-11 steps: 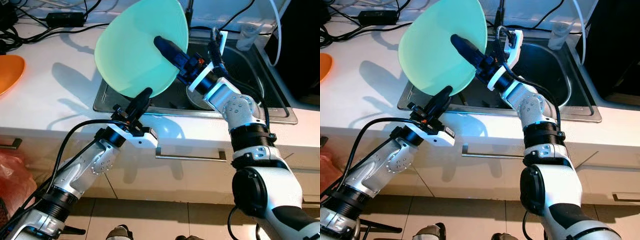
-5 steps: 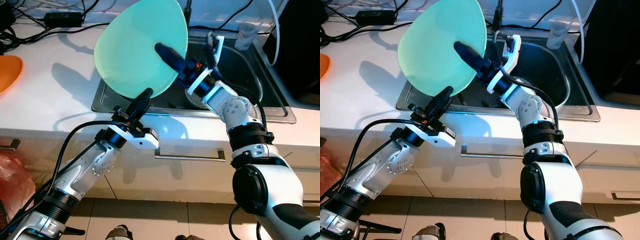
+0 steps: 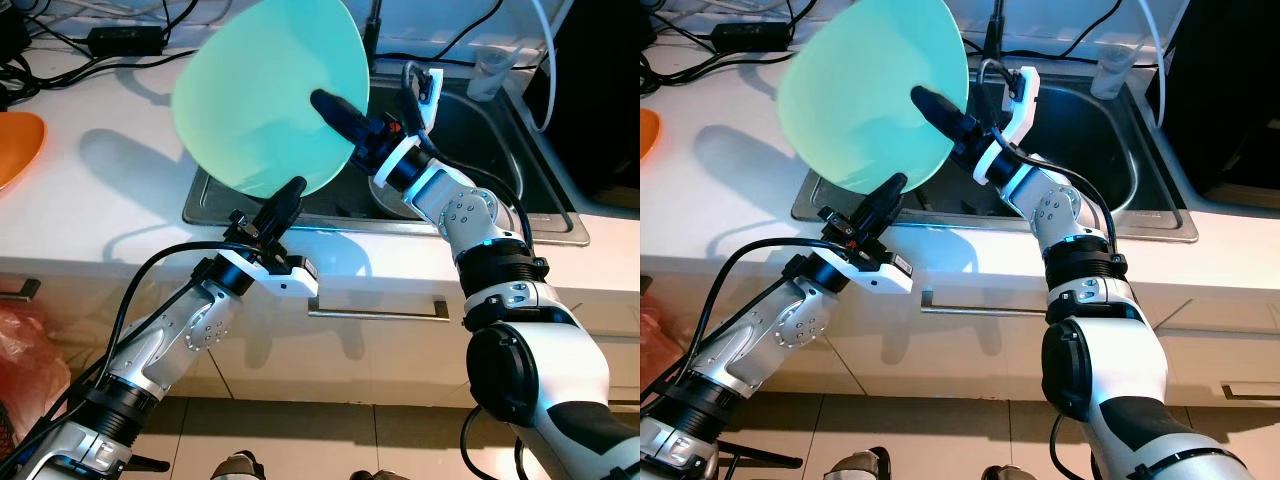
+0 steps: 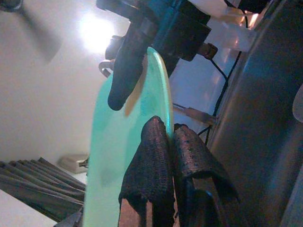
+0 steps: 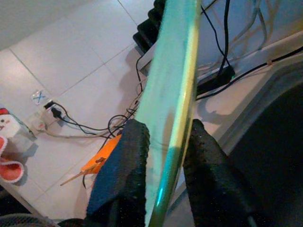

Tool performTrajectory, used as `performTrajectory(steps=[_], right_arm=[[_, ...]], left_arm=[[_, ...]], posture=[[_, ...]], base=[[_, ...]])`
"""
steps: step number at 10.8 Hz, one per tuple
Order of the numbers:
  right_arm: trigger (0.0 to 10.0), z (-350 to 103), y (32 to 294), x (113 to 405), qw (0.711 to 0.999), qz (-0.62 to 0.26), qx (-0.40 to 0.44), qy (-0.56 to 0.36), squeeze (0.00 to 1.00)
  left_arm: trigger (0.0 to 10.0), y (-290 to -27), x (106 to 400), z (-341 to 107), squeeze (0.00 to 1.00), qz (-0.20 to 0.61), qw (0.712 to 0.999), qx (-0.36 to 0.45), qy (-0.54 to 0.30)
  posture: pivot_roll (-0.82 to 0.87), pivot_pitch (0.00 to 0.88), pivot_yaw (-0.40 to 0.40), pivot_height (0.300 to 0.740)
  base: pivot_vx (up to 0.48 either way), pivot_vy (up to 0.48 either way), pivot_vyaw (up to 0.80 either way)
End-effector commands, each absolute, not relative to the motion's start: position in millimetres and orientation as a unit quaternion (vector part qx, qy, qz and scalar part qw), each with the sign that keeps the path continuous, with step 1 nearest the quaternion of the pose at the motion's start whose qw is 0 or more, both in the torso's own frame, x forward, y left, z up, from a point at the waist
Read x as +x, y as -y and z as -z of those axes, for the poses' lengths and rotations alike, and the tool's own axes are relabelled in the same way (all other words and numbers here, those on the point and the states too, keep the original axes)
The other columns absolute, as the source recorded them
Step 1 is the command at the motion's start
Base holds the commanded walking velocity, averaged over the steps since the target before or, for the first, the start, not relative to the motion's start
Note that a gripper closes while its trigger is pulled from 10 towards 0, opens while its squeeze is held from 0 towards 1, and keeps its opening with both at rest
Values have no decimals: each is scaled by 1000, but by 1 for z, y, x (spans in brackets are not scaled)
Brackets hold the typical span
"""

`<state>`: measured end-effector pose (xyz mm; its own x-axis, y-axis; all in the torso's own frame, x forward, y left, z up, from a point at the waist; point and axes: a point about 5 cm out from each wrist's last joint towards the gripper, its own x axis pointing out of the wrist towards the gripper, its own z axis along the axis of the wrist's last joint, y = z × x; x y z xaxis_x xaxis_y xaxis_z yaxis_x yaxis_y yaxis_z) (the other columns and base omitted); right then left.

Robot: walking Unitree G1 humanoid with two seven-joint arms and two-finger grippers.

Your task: Kitchen organization

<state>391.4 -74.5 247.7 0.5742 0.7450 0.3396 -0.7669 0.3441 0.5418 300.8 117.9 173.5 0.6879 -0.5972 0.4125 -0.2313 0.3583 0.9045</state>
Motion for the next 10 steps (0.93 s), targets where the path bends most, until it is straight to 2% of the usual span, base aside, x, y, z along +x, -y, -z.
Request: performTrajectory(steps=[1, 10], right_arm=[[0, -242, 78, 394, 834, -443, 330, 5, 0], [0, -237, 80, 395, 842, -437, 316, 1, 0]], left_arm=[[0, -110, 293, -150, 0, 172, 734, 556, 351], [0, -109, 294, -152, 0, 159, 733, 559, 354]], posture=[[61, 159, -60, 740], [55, 157, -62, 740]], base=[[0, 0, 0], [0, 0, 0]])
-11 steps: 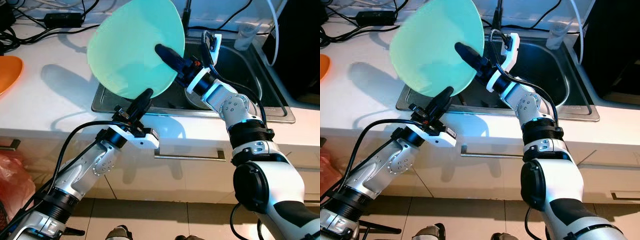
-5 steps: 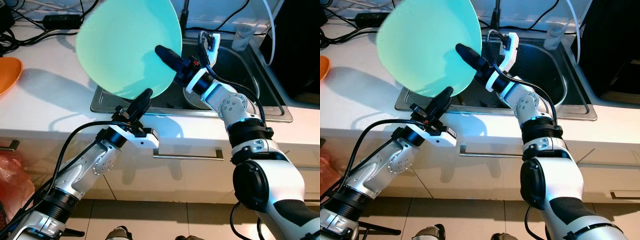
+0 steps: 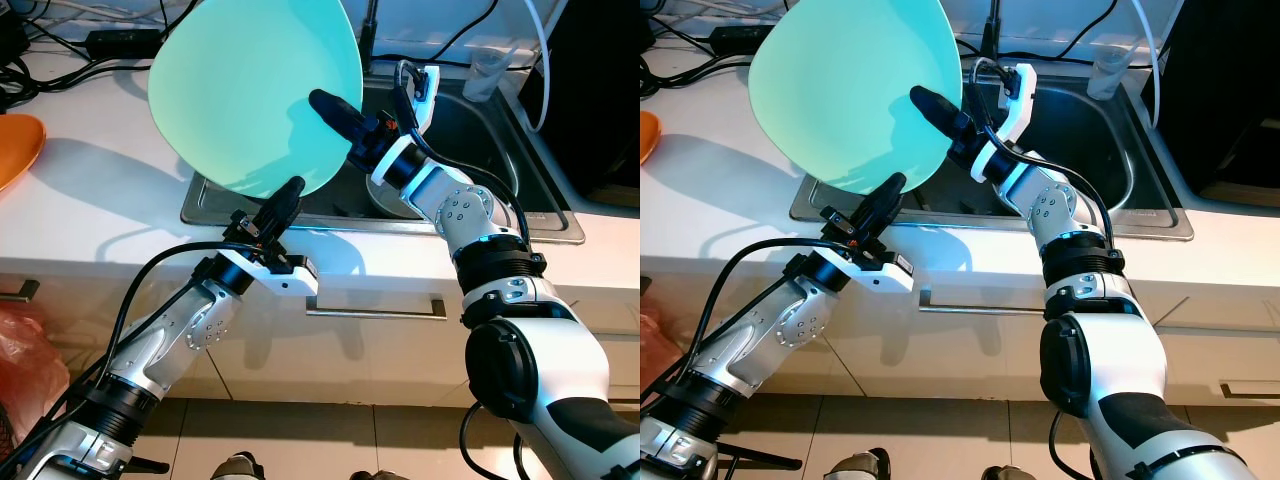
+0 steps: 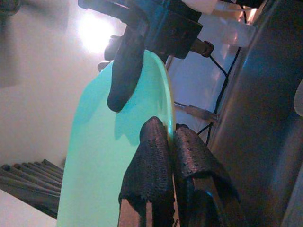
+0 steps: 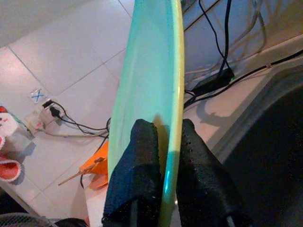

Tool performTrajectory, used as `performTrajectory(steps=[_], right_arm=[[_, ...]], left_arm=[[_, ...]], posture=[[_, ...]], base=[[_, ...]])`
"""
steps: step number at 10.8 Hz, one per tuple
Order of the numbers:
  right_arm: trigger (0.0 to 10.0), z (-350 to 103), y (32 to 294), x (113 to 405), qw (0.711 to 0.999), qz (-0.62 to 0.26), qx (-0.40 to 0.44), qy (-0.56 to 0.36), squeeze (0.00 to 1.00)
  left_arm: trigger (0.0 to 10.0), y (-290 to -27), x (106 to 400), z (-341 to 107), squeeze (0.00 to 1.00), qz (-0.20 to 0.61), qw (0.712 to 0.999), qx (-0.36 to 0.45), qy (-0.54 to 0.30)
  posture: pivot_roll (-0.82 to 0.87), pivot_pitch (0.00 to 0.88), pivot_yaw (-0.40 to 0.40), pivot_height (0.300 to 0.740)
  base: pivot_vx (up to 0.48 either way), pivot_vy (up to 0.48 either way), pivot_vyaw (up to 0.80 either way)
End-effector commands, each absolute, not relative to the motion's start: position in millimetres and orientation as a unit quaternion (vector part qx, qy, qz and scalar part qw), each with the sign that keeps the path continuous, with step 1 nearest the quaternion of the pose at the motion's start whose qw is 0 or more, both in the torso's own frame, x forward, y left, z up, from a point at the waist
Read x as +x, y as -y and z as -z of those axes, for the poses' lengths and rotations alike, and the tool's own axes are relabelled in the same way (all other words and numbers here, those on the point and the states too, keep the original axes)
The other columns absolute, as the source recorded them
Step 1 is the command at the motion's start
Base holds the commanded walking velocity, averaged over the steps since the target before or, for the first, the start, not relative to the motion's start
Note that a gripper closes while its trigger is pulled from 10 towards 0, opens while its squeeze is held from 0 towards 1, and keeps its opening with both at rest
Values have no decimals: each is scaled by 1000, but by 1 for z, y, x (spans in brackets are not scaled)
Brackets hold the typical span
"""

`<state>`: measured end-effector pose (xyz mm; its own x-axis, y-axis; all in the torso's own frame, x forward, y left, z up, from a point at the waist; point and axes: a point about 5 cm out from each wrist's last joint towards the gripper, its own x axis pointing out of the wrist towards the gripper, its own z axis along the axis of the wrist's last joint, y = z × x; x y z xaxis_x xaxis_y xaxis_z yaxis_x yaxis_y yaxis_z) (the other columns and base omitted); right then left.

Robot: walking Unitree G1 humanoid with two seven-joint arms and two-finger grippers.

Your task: Kitchen organization

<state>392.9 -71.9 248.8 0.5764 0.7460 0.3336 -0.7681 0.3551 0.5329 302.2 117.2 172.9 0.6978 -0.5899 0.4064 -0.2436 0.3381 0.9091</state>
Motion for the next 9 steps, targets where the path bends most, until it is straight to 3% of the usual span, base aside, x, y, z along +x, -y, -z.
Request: performTrajectory(steps=[1, 2, 3, 4, 9], right_arm=[[0, -237, 80, 395, 842, -438, 316, 2, 0], [10000, -237, 80, 395, 843, -438, 312, 2, 0], [10000, -236, 80, 395, 845, -435, 311, 0, 0], [10000, -236, 80, 396, 846, -434, 309, 0, 0], [10000, -235, 79, 394, 846, -439, 302, 2, 0]], left_arm=[[0, -111, 295, -154, 0, 153, 737, 553, 356], [1412, -111, 296, -156, 0, 149, 740, 550, 358], [2471, -111, 297, -160, 0, 136, 739, 550, 364], [10000, -111, 298, -161, 1000, 136, 743, 545, 364], [10000, -111, 297, -161, 1000, 139, 749, 538, 363]], posture=[[56, 157, -62, 740], [56, 156, -63, 740], [56, 155, -64, 740], [55, 155, -65, 740], [56, 151, -65, 740]], base=[[0, 0, 0], [0, 0, 0], [0, 0, 0], [0, 0, 0], [0, 0, 0]])
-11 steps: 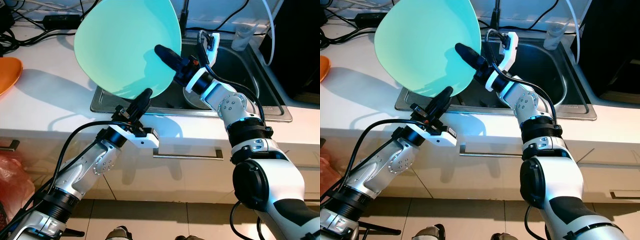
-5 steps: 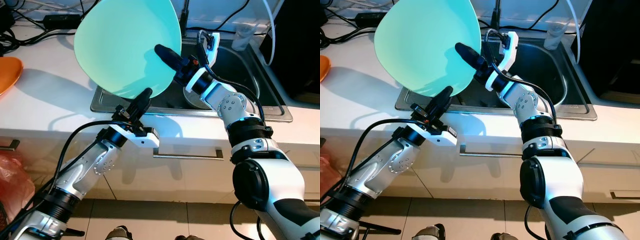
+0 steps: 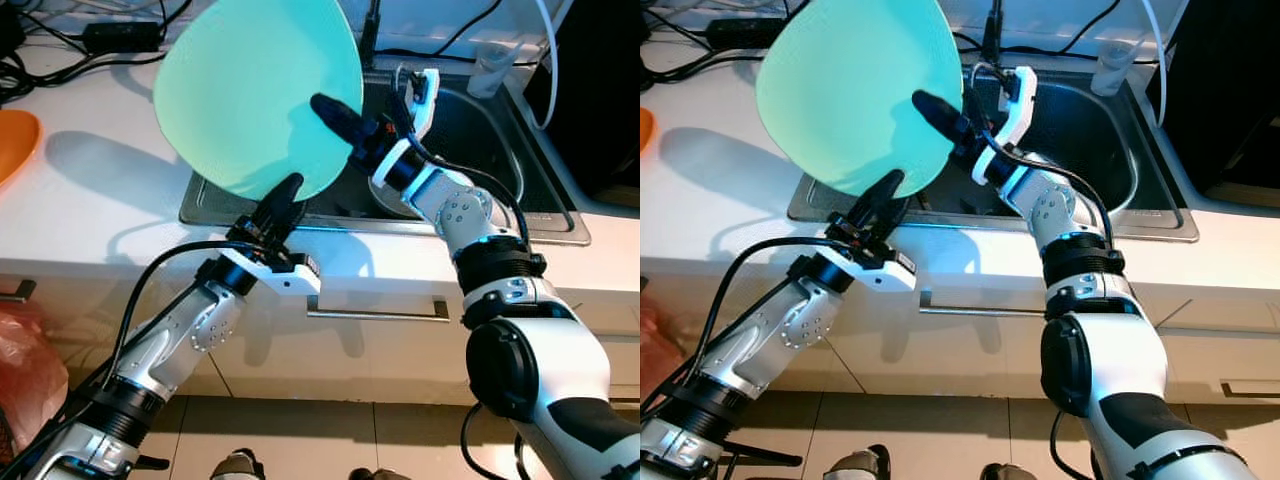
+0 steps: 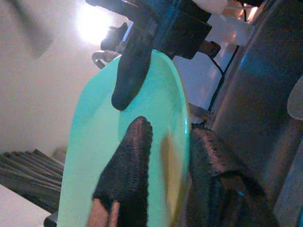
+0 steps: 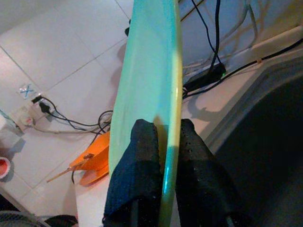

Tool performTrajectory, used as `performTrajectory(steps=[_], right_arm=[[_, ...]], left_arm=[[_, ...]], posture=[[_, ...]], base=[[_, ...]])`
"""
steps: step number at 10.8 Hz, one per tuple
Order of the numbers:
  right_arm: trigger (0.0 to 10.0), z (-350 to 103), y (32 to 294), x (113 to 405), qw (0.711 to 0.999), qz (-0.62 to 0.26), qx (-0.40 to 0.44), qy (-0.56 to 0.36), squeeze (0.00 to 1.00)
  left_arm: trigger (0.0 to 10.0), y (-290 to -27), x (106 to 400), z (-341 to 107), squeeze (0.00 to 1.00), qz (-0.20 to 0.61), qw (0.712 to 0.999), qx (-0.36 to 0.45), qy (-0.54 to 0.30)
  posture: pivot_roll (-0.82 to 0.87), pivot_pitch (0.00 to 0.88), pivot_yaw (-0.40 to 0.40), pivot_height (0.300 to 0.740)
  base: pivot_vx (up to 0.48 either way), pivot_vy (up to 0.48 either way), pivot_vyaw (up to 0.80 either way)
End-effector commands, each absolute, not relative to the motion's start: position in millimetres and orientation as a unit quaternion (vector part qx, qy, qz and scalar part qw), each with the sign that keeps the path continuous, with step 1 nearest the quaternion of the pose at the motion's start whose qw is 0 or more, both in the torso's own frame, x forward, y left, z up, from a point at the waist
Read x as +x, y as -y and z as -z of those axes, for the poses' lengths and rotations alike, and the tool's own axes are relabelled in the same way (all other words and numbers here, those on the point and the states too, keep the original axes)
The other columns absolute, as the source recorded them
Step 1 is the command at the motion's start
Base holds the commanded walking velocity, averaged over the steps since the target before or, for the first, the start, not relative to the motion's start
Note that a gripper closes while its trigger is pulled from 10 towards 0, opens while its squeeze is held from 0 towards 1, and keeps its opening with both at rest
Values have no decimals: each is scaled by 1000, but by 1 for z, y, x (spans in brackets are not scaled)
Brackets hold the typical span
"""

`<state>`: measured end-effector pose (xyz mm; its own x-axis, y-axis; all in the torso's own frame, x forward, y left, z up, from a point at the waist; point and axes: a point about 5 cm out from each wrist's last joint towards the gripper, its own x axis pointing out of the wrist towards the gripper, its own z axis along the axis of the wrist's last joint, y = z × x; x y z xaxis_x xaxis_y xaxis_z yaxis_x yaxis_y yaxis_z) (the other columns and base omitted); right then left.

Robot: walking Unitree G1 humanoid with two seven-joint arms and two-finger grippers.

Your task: Kitchen organization

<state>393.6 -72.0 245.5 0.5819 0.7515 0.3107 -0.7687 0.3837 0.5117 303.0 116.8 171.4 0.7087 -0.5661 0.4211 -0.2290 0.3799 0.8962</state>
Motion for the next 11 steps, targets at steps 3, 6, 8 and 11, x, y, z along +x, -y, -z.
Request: performTrajectory(steps=[3, 6, 8, 11], right_arm=[[10000, -233, 79, 395, 859, -427, 283, 8, 0], [10000, -232, 84, 398, 884, -396, 248, 22, 0], [10000, -239, 96, 401, 905, -358, 225, 46, 0], [10000, -241, 110, 403, 921, -316, 217, 65, 0]], left_arm=[[10000, -111, 292, -170, 1000, 143, 787, 481, 359], [10000, -107, 286, -181, 1000, 146, 804, 441, 370], [10000, -104, 284, -201, 1000, 138, 830, 386, 379], [10000, -105, 282, -212, 1000, 132, 840, 367, 377]], posture=[[57, 146, -64, 740], [61, 144, -65, 740], [64, 143, -66, 740], [68, 143, -62, 740]], base=[[0, 0, 0], [0, 0, 0], [0, 0, 0], [0, 0, 0]])
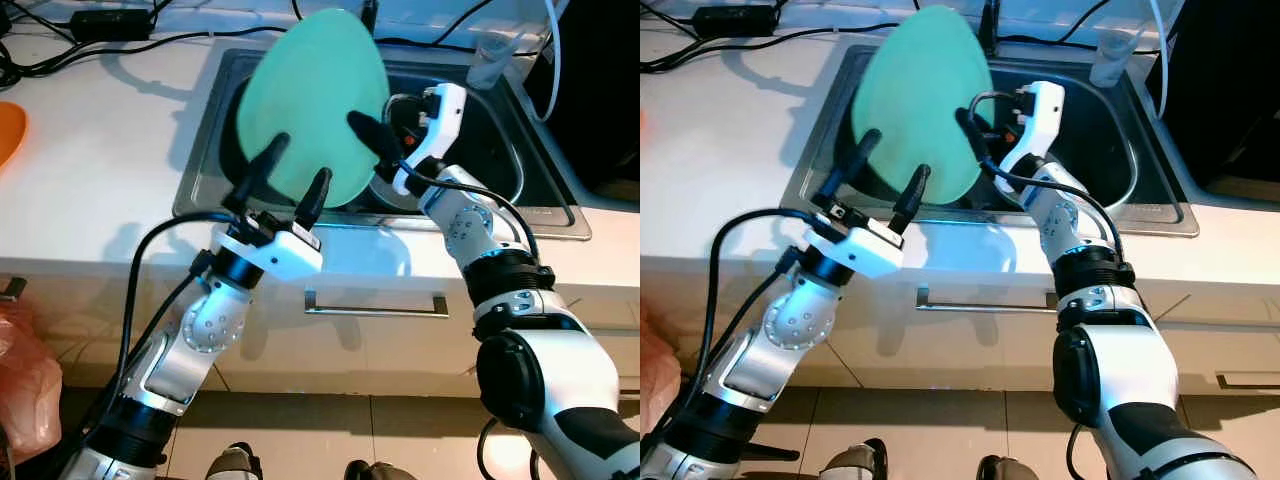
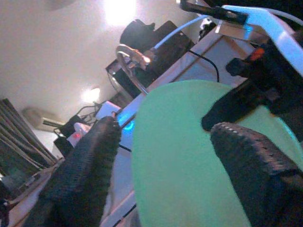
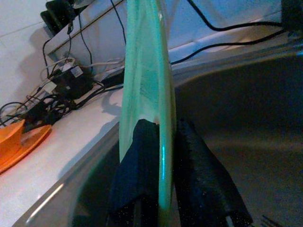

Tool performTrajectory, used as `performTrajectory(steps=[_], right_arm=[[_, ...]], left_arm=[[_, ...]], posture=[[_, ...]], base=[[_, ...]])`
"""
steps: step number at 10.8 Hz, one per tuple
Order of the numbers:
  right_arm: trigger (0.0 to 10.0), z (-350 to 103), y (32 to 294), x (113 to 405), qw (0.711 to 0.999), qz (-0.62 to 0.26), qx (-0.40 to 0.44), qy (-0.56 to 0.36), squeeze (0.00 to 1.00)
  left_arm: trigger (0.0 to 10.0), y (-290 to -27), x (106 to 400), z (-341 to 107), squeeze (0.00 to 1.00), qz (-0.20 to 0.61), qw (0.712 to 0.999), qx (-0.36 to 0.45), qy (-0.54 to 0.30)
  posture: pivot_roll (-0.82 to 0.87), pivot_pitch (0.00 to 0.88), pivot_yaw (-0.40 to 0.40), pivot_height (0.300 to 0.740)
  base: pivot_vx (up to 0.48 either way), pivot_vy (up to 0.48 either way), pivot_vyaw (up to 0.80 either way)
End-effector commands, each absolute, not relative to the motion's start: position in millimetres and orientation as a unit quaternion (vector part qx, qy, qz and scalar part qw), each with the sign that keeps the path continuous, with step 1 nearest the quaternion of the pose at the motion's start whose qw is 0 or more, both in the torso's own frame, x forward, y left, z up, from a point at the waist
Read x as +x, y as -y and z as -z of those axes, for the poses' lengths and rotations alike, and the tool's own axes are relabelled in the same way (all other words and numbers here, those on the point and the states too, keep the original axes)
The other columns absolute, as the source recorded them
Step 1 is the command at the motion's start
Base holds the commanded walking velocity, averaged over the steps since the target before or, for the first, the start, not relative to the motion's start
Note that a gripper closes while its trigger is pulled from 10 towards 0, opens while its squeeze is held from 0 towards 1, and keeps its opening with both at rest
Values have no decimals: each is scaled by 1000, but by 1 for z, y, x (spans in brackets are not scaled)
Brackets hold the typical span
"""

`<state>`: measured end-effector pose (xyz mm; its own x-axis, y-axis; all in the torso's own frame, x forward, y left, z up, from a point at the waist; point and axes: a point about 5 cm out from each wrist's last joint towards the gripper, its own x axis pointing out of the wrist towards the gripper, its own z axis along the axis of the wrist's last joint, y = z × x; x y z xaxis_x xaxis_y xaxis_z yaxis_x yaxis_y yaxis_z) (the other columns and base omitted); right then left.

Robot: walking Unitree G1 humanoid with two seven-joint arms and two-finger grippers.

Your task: Kitchen organization

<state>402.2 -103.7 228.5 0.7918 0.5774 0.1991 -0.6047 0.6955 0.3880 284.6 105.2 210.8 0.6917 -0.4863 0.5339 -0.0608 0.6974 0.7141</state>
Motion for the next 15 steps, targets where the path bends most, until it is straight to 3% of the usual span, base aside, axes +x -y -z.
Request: performTrajectory(steps=[1, 7, 12, 15], right_arm=[[10000, -240, 113, 402, 926, -308, 210, 66, 0], [10000, -218, 136, 401, 977, -188, 82, 57, 0], [10000, -189, 137, 405, 984, -169, 40, -45, 0], [10000, -187, 128, 409, 979, -186, 45, -72, 0]], left_arm=[[10000, -108, 284, -214, 1000, 125, 852, 357, 362], [10000, -128, 303, -224, 1000, 55, 927, 249, 275], [10000, -138, 305, -230, 1000, 27, 941, 230, 246], [10000, -139, 297, -229, 1000, 54, 945, 227, 230]], posture=[[69, 144, -61, 740], [67, 166, -53, 740], [99, 187, -57, 740], [134, 210, -49, 740]], base=[[0, 0, 0], [0, 0, 0], [0, 0, 0], [0, 0, 0]])
